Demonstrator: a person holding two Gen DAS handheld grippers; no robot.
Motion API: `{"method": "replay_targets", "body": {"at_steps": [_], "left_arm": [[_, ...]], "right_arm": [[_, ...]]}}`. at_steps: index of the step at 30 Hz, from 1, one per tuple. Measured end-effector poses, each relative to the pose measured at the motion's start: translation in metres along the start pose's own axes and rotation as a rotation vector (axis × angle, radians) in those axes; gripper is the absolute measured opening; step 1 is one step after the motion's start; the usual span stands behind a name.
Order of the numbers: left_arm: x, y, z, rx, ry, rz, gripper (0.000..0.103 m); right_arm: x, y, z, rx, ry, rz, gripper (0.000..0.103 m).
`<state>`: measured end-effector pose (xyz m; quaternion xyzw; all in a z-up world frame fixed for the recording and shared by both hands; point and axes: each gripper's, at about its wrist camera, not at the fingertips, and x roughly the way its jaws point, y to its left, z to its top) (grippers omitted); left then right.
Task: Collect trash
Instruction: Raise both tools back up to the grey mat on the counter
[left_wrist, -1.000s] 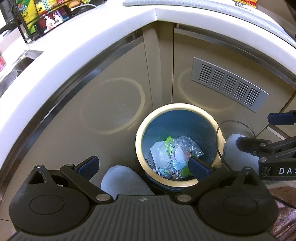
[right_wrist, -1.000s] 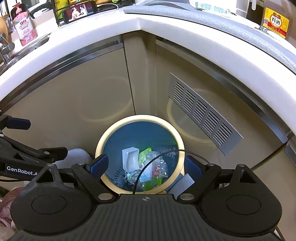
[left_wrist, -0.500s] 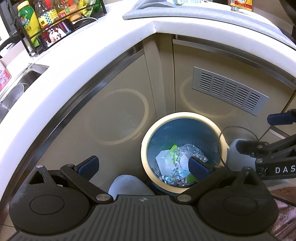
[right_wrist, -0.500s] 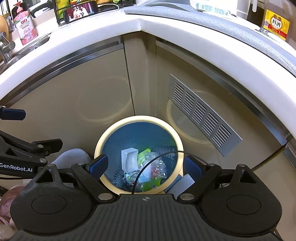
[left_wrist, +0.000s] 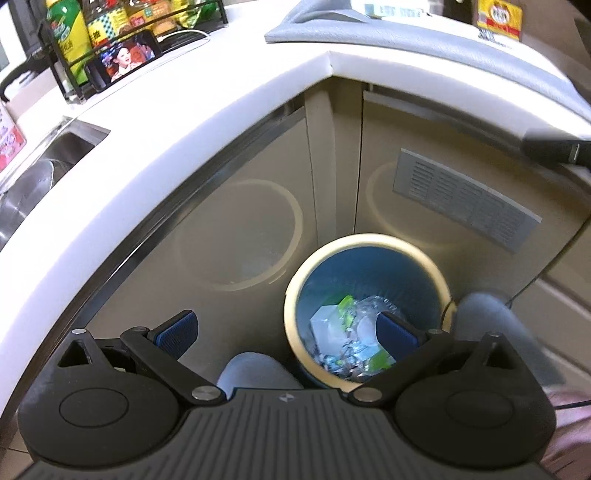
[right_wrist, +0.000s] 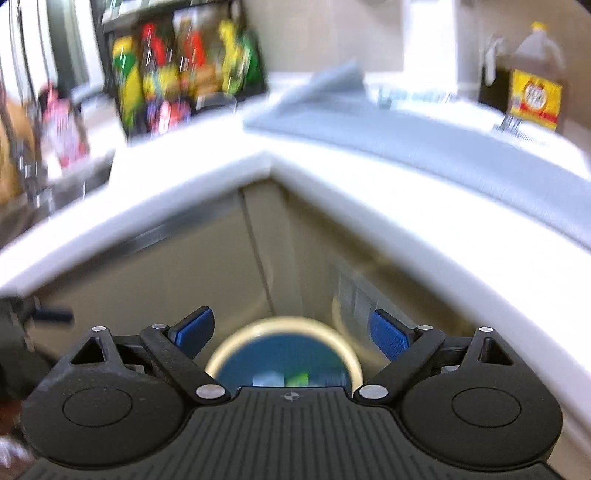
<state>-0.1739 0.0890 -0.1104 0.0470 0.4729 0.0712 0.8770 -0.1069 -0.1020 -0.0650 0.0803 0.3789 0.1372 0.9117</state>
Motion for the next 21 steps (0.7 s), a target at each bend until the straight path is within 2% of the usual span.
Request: {"method": "replay_targets", "body": {"at_steps": [4, 8, 14, 21], "left_arm": [[-0.001, 0.011, 0.014, -0.052, 0.015, -0.021, 0.103], [-0.002, 0.020, 0.021, -0.077, 0.008, -0.015, 0.103], [0.003, 0.028, 0.021, -0.099, 0.028, -0.001, 0.103], [0.003, 0.041, 0.036, -0.120, 0.030, -0.018, 0.103]], "right_arm": [[-0.008, -0.022, 0.035, 0.023, -0.120, -0.048, 0.098], [0.002, -0.041, 0.069, 0.049, -0.170, -0.095, 0.099], [0.039, -0.069, 0.112, 0.123, -0.193, -0.151, 0.099], [0.094, -0.098, 0.159, 0.211, -0.160, -0.237, 0.102]]}}
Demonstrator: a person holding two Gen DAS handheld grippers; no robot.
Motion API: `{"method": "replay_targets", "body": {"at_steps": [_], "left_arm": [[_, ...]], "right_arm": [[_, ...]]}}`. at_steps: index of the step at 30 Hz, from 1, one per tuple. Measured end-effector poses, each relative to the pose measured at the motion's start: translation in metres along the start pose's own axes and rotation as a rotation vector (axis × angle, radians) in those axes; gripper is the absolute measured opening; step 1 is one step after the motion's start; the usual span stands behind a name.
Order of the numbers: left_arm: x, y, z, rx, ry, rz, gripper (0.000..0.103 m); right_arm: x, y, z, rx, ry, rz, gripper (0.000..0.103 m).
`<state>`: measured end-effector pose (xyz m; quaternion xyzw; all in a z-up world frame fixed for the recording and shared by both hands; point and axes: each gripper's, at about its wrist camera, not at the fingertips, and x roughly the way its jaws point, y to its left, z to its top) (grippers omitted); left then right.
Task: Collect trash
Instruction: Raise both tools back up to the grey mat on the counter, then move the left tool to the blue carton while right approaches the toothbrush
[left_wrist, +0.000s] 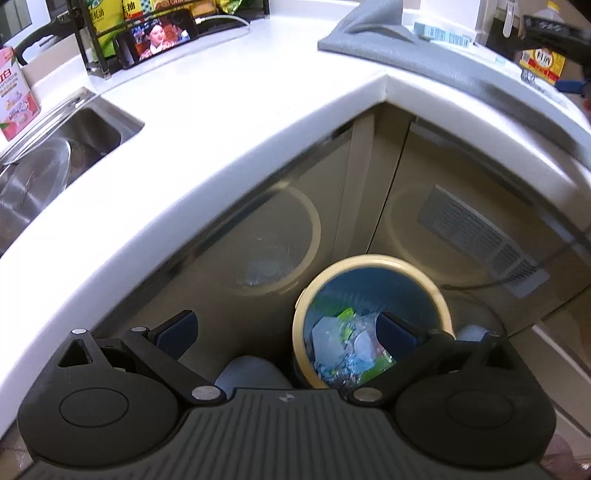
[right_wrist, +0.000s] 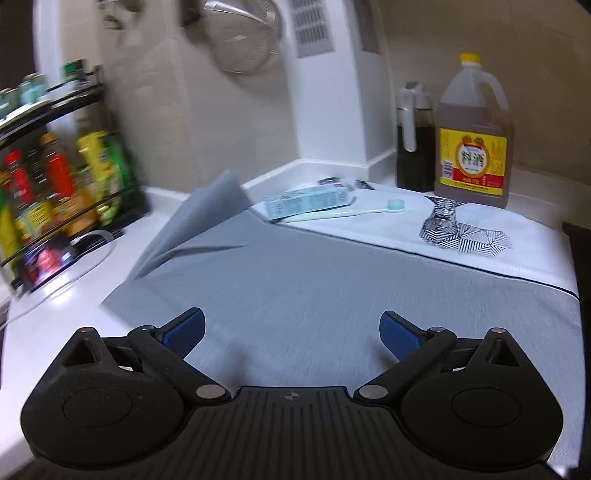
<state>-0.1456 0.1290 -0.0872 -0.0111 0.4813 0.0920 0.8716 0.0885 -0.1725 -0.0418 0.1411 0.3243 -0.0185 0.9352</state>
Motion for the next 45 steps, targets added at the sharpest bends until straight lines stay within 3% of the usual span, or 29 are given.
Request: {"method": "replay_targets", "body": {"at_steps": [9, 14, 21, 28, 34, 38, 45], "left_arm": [[-0.004, -0.002, 0.037, 0.000, -0.061, -0.012, 0.103], [-0.004, -0.005, 0.048, 0.016, -0.062, -0.017, 0.103], [0.004, 0.004, 0.056, -0.004, -0.036, -0.005, 0.103], [0.012, 0.006, 0.059, -0.012, 0.001, -0.017, 0.103], [0.014, 0.003, 0.060, 0.003, 0.000, -0.019, 0.103], [0.013, 0.000, 0.062, 0.006, -0.012, -0.023, 0.103], [0.004, -0.005, 0.062, 0.021, -0.050, -0.043, 0.103]], "right_arm": [[0.091, -0.036, 0.047, 0.196, 0.025, -0.187, 0.102], [0.144, -0.065, 0.072, 0.372, 0.043, -0.312, 0.102], [0.205, -0.072, 0.092, 0.451, 0.051, -0.416, 0.102], [0.242, -0.052, 0.104, 0.356, 0.048, -0.489, 0.103], [0.274, -0.028, 0.109, 0.150, 0.145, -0.551, 0.103], [0.264, -0.024, 0.101, 0.075, 0.132, -0.537, 0.103], [0.217, -0.036, 0.088, -0.092, 0.214, -0.461, 0.103]]}}
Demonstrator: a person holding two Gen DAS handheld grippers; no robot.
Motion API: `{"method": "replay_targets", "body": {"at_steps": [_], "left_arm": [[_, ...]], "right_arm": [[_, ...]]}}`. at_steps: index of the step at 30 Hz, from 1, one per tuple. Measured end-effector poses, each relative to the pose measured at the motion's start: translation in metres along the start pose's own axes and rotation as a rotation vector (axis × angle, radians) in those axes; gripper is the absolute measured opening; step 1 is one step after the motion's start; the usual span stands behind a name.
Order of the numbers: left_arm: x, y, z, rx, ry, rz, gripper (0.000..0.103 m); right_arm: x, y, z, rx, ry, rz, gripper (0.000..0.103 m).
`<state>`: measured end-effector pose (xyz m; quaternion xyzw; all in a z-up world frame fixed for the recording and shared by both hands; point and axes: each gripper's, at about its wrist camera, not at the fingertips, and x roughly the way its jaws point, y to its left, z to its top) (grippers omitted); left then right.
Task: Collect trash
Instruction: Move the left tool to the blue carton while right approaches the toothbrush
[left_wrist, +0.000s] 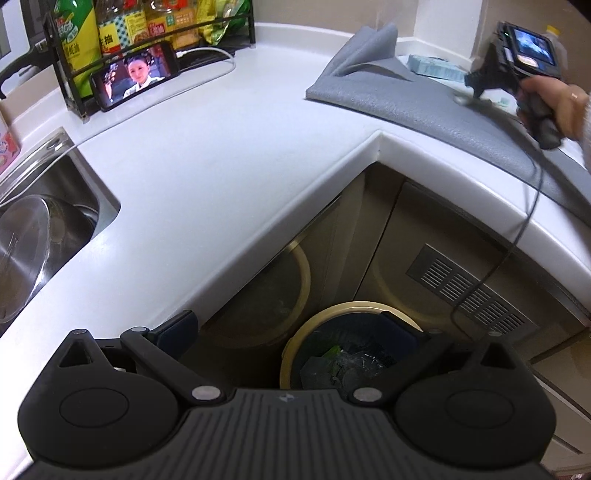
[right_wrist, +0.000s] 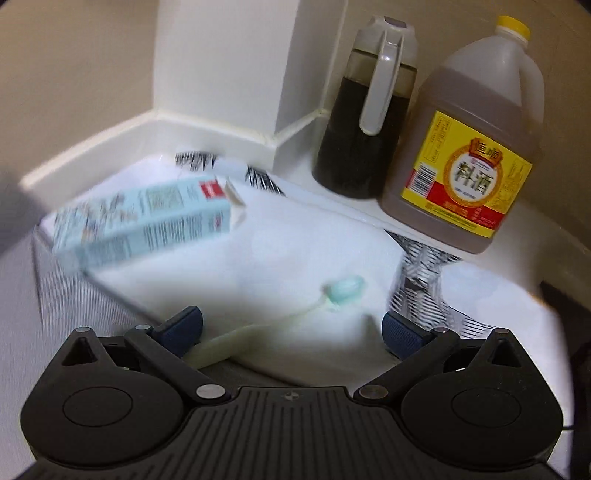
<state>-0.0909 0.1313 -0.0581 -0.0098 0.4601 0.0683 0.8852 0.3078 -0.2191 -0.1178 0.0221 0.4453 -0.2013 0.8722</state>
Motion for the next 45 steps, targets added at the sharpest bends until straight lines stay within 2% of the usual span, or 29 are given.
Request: {"method": "replay_targets", "body": {"at_steps": [3, 7, 10, 13, 18, 21, 24, 27, 31, 34, 39, 45], "left_arm": [[-0.006, -0.003, -0.002, 0.009, -0.019, -0.001, 0.103], [-0.011, -0.008, -0.002, 0.015, -0.026, -0.004, 0.103], [-0.018, -0.013, 0.001, 0.030, -0.047, -0.002, 0.103], [-0.026, -0.022, 0.012, 0.068, -0.084, 0.003, 0.103], [-0.037, -0.051, 0.056, 0.175, -0.228, 0.031, 0.103], [-0.028, -0.078, 0.100, 0.265, -0.318, 0.037, 0.103], [-0.006, -0.108, 0.150, 0.347, -0.382, -0.031, 0.103], [0.031, -0.143, 0.200, 0.460, -0.409, -0.121, 0.103], [0.090, -0.197, 0.257, 0.628, -0.414, -0.144, 0.103], [0.132, -0.233, 0.293, 0.692, -0.400, -0.175, 0.103], [0.191, -0.272, 0.342, 0.667, -0.342, -0.205, 0.103], [0.250, -0.280, 0.363, 0.657, -0.259, -0.154, 0.103]], "right_arm": [[-0.016, -0.026, -0.018, -0.019, 0.024, 0.034, 0.103], [-0.033, -0.068, -0.043, 0.076, 0.083, 0.142, 0.103], [-0.053, -0.100, -0.058, 0.235, 0.028, 0.219, 0.103], [-0.055, -0.109, -0.067, 0.283, 0.001, 0.259, 0.103], [-0.047, -0.081, -0.075, 0.174, -0.080, 0.275, 0.103], [-0.038, -0.062, -0.074, 0.066, -0.095, 0.178, 0.103], [-0.032, -0.069, -0.074, 0.101, -0.113, 0.151, 0.103], [-0.030, -0.075, -0.074, 0.130, -0.119, 0.135, 0.103], [-0.030, -0.075, -0.076, 0.132, -0.123, 0.144, 0.103], [-0.030, -0.074, -0.075, 0.127, -0.122, 0.145, 0.103], [-0.029, -0.071, -0.074, 0.115, -0.118, 0.134, 0.103], [-0.030, -0.071, -0.073, 0.115, -0.118, 0.133, 0.103]]}}
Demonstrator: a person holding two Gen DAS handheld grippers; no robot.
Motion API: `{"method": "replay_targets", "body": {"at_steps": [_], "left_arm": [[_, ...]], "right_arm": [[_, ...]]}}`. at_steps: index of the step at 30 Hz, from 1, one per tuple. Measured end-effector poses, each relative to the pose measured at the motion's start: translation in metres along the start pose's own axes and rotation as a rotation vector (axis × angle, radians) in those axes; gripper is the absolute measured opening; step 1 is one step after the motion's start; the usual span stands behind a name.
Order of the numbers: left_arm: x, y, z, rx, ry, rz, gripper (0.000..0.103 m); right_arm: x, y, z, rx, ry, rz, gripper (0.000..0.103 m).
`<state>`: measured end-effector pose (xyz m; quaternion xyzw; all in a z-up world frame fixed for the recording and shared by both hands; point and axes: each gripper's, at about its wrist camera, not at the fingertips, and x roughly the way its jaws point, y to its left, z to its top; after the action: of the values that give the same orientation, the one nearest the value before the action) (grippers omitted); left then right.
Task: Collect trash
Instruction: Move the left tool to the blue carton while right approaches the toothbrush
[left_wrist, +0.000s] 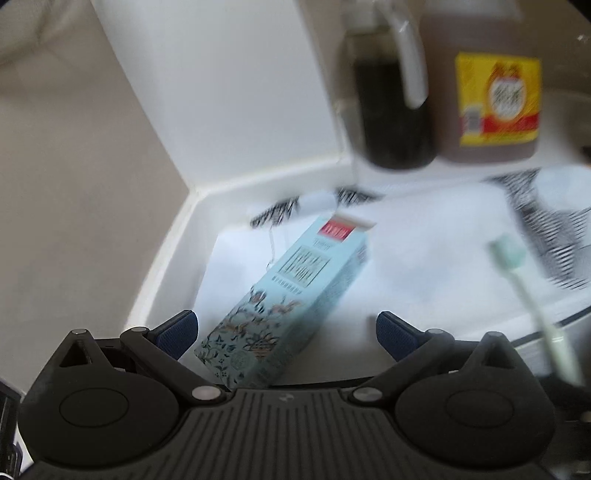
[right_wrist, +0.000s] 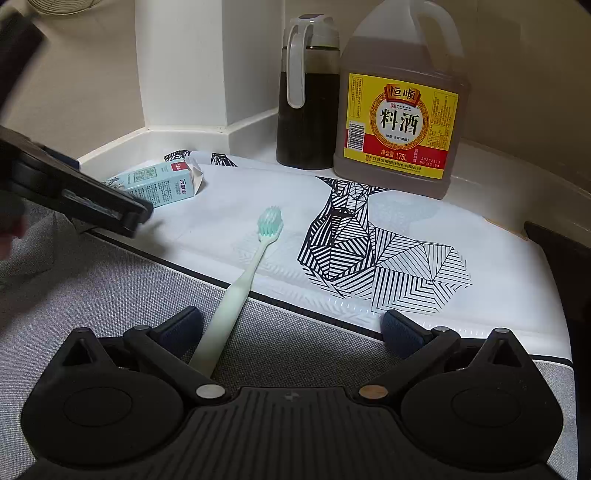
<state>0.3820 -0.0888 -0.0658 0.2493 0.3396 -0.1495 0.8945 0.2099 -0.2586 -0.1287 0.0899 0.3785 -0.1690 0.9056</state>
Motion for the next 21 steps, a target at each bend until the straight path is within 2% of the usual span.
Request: {"method": "replay_targets", "body": {"at_steps": [2, 5, 6, 10, 21], "left_arm": [[0.007, 0.009, -0.004, -0.045, -0.025, -0.023, 0.103], [0.017, 0.027, -0.012, -0.152, -0.040, -0.103, 0.103], [0.018, 0.030, -0.016, -0.166, -0.070, -0.119, 0.103], [0.016, 0.024, -0.030, -0.133, -0.176, -0.103, 0.103], [0.013, 0.024, -0.029, -0.132, -0.179, -0.102, 0.103]], "right_arm": [[0.000, 0.000, 0.000, 0.001, 0.000, 0.000, 0.103], [0.001, -0.006, 0.001, 0.015, -0.001, -0.010, 0.103], [0.001, -0.007, 0.001, 0.019, -0.002, -0.015, 0.103], [0.001, -0.006, 0.000, 0.013, -0.002, -0.021, 0.103], [0.001, -0.006, -0.001, 0.013, -0.002, -0.025, 0.103]]}}
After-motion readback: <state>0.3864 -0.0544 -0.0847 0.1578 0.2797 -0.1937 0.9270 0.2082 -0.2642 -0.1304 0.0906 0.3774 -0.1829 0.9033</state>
